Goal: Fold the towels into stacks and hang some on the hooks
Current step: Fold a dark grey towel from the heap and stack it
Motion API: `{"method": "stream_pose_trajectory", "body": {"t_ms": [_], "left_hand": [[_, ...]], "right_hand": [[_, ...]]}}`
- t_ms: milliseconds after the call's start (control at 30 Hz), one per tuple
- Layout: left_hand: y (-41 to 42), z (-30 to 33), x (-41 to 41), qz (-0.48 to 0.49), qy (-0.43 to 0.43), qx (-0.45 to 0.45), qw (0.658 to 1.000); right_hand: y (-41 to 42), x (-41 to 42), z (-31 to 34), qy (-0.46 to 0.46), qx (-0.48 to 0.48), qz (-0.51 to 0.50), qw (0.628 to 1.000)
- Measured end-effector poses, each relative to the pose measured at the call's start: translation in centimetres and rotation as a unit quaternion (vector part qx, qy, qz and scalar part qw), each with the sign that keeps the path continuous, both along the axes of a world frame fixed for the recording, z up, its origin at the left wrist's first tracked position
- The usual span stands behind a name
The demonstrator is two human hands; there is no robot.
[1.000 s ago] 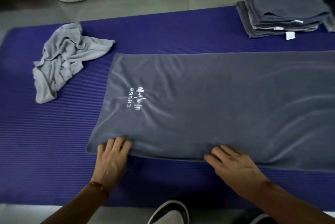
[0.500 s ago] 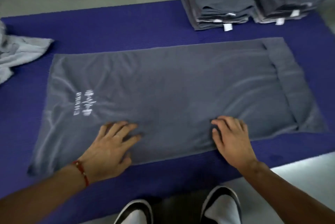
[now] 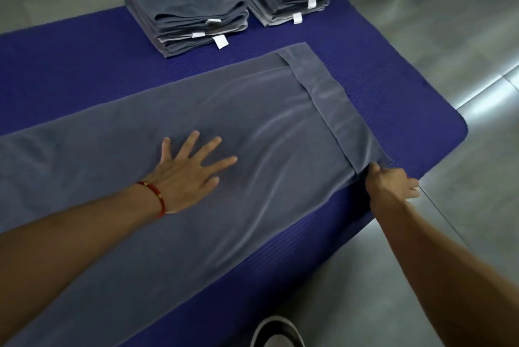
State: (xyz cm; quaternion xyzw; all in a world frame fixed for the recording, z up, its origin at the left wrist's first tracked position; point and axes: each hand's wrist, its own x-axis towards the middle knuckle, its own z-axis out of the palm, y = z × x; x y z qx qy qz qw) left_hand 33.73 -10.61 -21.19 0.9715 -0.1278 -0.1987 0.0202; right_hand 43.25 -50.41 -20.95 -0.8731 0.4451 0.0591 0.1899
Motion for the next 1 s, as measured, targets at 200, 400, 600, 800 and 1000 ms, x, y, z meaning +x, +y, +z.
{"method": "stream_pose_trajectory", "body": {"t_ms": [200, 400, 600, 800, 1000], "left_hand": [[-0.3, -1.6, 5.4, 0.137, -0.058, -0.001, 0.989], [2.7, -3.1, 8.0, 0.234, -0.102, 0.019, 0.967], [2.8, -3.7, 7.8, 0.223, -0.124, 0.027, 0.967], [2.7, -3.7, 7.6, 0.214, -0.131, 0.041, 0.967], [2.6, -3.3, 7.6, 0.205, -0.120, 0.048, 0.970]], "right_hand": [[-2.4, 0.8, 0.3, 0.000, -0.030, 0.003, 1.000], [1.7, 6.0, 0.8, -0.168, -0.109, 0.285, 0.938], [12.1, 19.6, 0.0, -0.170, -0.068, 0.626, 0.758], [17.7, 29.4, 1.4, -0.011, -0.139, 0.673, 0.726], [17.8, 31.5, 3.1, -0.052, -0.224, 0.676, 0.700]]}}
